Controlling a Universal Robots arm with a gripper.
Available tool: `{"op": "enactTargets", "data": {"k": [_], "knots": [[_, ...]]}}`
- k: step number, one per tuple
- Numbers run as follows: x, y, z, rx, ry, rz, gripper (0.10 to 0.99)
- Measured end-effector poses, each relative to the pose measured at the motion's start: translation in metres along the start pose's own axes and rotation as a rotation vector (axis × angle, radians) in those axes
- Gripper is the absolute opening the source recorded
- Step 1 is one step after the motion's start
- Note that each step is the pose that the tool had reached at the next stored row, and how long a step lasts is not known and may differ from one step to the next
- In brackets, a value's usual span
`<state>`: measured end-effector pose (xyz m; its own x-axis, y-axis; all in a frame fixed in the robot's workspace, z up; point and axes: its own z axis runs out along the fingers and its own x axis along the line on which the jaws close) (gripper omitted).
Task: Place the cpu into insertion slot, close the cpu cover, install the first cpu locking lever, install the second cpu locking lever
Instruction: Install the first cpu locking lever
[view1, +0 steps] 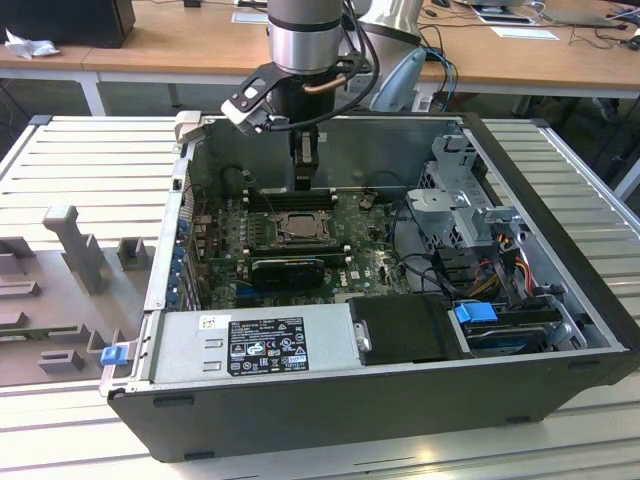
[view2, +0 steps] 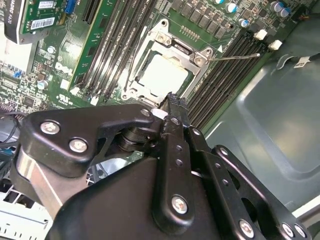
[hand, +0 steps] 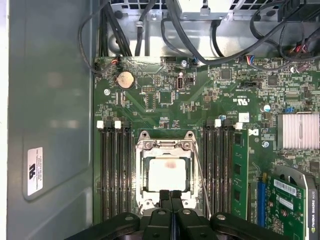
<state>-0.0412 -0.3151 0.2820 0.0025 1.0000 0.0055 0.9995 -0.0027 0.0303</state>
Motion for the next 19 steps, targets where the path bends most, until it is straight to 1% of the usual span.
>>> {"op": "enactTargets", "data": {"k": [8,19], "knots": [[0.0,0.0002,-0.0056,0.0,0.0,0.0,0.106],[0.0001,0.0005,-0.0176,0.0,0.0,0.0,0.106]]}}
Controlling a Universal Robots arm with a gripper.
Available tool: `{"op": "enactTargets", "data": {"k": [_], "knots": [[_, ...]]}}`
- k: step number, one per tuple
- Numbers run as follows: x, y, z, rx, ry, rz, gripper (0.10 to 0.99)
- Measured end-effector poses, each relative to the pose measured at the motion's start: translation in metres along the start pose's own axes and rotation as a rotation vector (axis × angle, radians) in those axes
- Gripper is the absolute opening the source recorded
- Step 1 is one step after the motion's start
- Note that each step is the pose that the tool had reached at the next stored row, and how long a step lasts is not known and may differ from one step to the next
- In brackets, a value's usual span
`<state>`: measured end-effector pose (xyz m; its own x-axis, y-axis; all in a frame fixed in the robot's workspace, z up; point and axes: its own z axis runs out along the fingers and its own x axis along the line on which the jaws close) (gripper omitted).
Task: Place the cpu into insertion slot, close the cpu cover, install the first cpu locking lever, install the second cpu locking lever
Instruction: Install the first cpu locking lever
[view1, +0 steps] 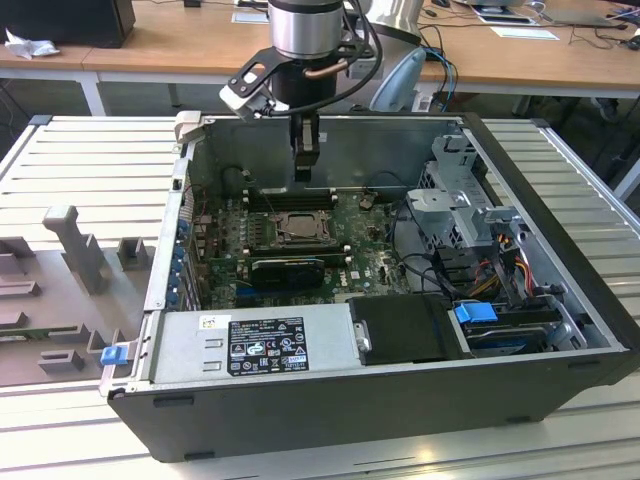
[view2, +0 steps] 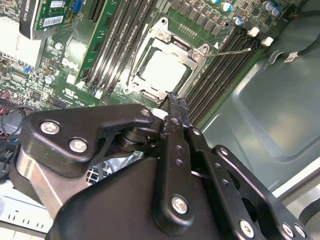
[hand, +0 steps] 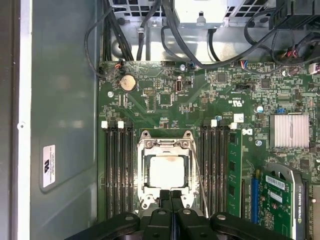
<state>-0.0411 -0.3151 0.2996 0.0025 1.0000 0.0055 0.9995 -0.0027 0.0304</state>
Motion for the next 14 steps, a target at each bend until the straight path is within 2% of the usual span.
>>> {"op": "enactTargets", "data": {"k": [4,11,12,14], "knots": [[0.0,0.0002,-0.007,0.0,0.0,0.0,0.106],[0.0001,0.0004,-0.0124,0.0,-0.0003,-0.001,0.106],[0.0001,0.0004,-0.0136,0.0,0.0003,-0.006,0.106],[0.0001,0.0004,-0.0136,0.0,0.0022,-0.071,0.106]]}}
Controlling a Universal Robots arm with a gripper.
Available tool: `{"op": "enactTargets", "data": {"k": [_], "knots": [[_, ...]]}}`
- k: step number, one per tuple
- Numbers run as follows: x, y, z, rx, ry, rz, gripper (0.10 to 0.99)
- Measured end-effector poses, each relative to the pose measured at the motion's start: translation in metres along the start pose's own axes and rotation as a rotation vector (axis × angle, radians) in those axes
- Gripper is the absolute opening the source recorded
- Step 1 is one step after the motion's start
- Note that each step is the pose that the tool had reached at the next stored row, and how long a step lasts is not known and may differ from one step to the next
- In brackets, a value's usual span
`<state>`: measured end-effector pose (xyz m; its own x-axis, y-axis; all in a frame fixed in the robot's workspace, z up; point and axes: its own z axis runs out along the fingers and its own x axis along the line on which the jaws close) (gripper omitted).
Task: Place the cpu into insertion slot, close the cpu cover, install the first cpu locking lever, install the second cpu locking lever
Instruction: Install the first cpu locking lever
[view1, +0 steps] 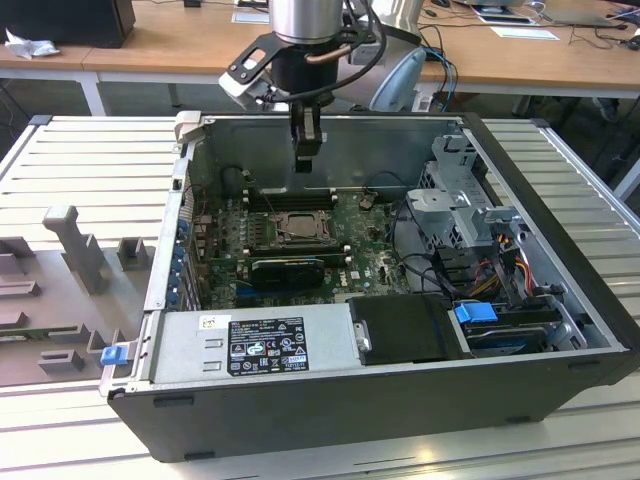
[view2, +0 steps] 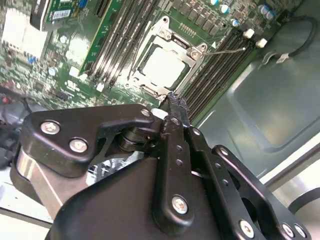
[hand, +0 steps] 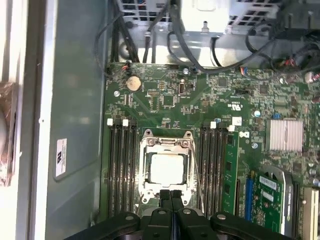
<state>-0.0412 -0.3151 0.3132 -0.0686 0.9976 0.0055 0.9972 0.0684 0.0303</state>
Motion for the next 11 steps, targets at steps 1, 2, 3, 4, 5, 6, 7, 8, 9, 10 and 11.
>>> {"op": "enactTargets", "data": {"k": [1,2,3,4,5,6,7,8,9,10,11], "knots": [[0.0,0.0,0.0001,0.0,0.0008,-0.028,0.106],[0.0,0.0,0.0003,0.0,0.0015,-0.05,0.106],[0.0,0.0,0.0005,0.0,0.0022,-0.073,0.106],[0.0,-0.0001,0.0022,0.001,0.0042,-0.135,0.106],[-0.0001,-0.0002,0.0047,0.001,0.0057,-0.186,0.106],[-0.0001,-0.0002,0.0055,0.001,0.0063,-0.208,0.106],[-0.0001,-0.0002,0.0062,0.001,0.0069,-0.228,0.106],[-0.0001,-0.0002,0.0071,0.002,0.008,-0.265,0.106],[-0.0001,-0.0002,0.0076,0.002,0.0086,-0.286,0.106],[-0.0001,-0.0002,0.0079,0.002,0.0095,-0.318,0.106],[-0.0001,-0.0002,0.008,0.002,0.0105,-0.35,0.106]]}}
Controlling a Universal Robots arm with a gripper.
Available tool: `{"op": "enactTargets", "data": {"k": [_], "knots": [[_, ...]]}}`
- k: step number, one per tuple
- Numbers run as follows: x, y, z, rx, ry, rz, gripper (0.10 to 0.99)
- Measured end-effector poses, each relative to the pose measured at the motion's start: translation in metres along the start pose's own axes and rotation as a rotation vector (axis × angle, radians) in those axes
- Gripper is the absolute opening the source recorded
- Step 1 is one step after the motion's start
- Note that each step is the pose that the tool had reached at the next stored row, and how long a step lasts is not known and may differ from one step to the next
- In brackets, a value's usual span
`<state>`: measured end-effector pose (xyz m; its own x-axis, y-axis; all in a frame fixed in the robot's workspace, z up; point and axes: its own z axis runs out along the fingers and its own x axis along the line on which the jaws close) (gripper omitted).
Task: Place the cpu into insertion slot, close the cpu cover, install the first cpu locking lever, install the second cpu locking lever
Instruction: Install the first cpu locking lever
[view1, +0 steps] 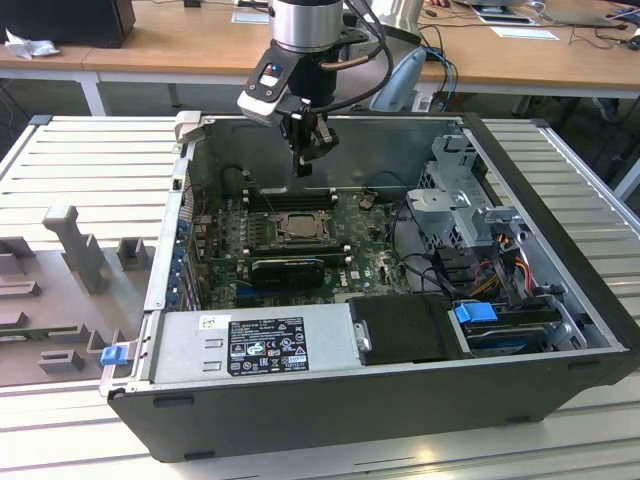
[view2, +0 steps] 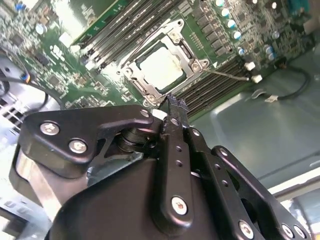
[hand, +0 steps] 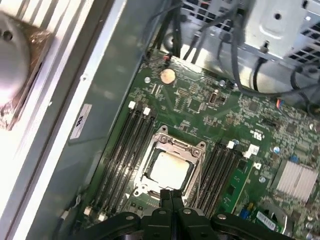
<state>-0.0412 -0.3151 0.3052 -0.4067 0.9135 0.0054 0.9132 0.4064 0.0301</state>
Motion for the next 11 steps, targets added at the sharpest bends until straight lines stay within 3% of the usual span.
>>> {"op": "enactTargets", "data": {"k": [4,11], "knots": [[0.0,0.0,0.0001,0.0,0.0031,-0.097,0.106],[0.0,0.0,0.0001,0.001,0.0047,-0.151,0.106]]}}
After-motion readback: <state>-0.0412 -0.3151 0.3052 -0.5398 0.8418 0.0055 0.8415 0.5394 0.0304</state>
